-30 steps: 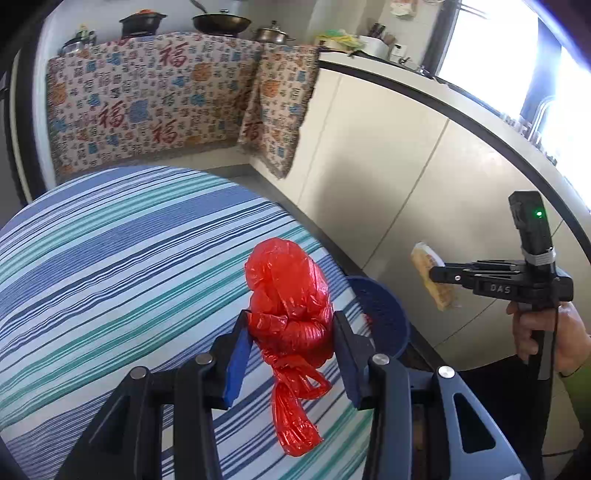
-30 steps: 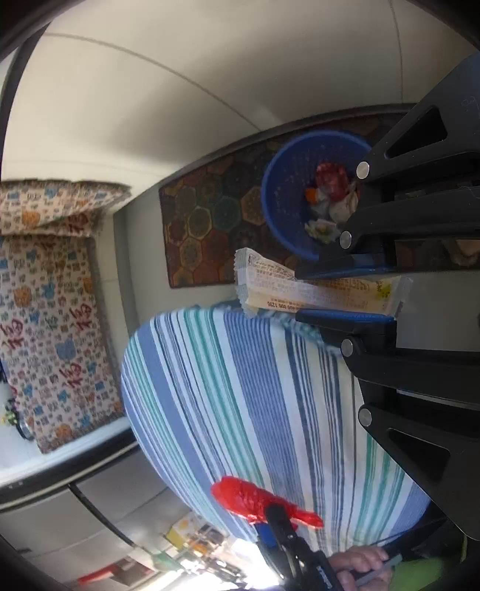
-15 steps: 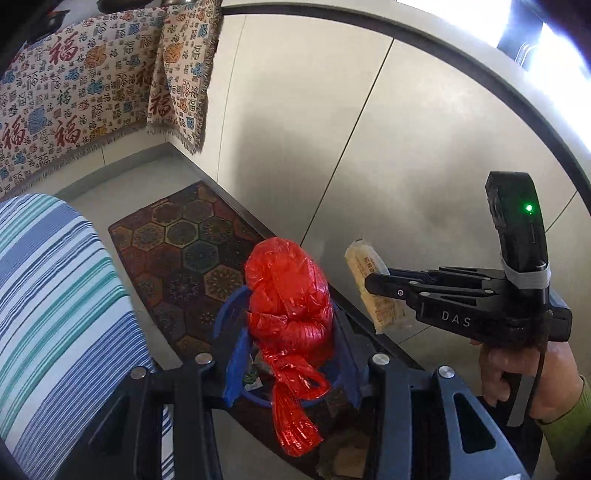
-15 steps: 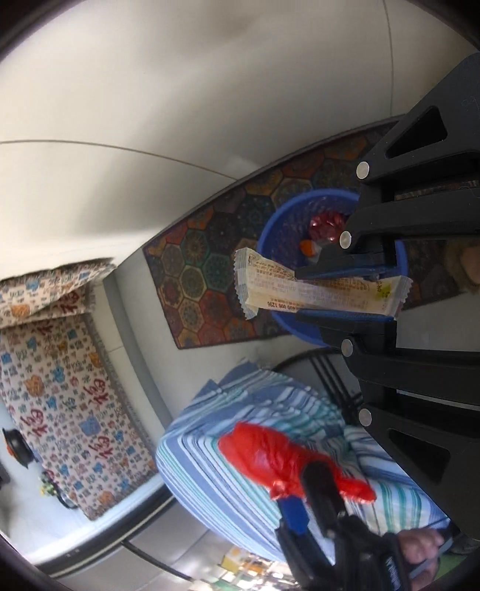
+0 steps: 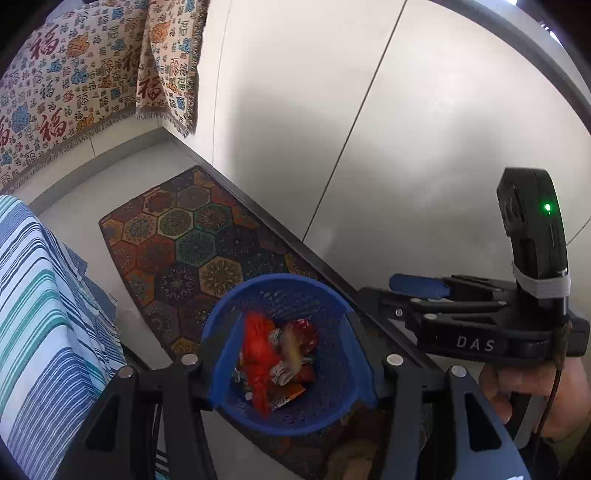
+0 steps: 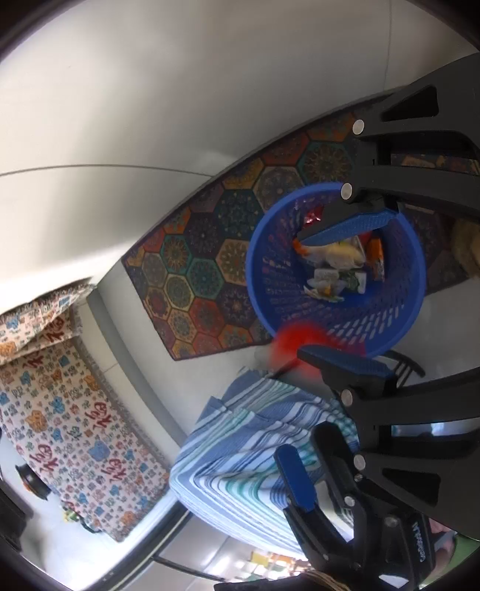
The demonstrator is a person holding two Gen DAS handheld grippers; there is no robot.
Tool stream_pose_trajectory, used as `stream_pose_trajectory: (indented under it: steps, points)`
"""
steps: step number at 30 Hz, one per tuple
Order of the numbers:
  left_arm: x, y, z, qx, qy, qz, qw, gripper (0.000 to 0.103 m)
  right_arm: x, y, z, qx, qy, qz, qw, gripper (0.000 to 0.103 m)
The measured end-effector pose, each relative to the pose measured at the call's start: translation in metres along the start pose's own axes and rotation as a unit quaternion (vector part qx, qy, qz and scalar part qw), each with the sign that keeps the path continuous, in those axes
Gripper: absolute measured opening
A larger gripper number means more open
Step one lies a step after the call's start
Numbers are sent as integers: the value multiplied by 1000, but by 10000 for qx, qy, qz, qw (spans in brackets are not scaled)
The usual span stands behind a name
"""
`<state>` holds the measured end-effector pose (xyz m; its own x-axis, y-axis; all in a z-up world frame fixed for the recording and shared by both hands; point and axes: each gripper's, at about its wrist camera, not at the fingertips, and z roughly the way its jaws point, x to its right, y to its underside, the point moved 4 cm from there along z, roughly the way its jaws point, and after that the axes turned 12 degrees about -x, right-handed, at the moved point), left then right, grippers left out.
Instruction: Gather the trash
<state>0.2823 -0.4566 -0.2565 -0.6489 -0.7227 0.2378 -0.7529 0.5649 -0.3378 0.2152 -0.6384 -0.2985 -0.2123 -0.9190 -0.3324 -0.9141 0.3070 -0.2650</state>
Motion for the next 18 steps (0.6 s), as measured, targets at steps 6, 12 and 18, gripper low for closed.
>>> stream_pose_trajectory:
  steps: [6, 12, 18]
  points:
    - [8, 12, -35, 426, -272, 212, 9985, 67, -3, 22, -34, 252, 543, 146, 9981, 103]
    - [25, 53, -75, 376, -194, 131, 9990, 98, -4, 78, -81, 583, 984, 433, 9925, 103]
    - [46, 93, -95, 348, -768, 321, 9959, 103, -17, 142, -114, 873, 1265, 554, 9866, 103]
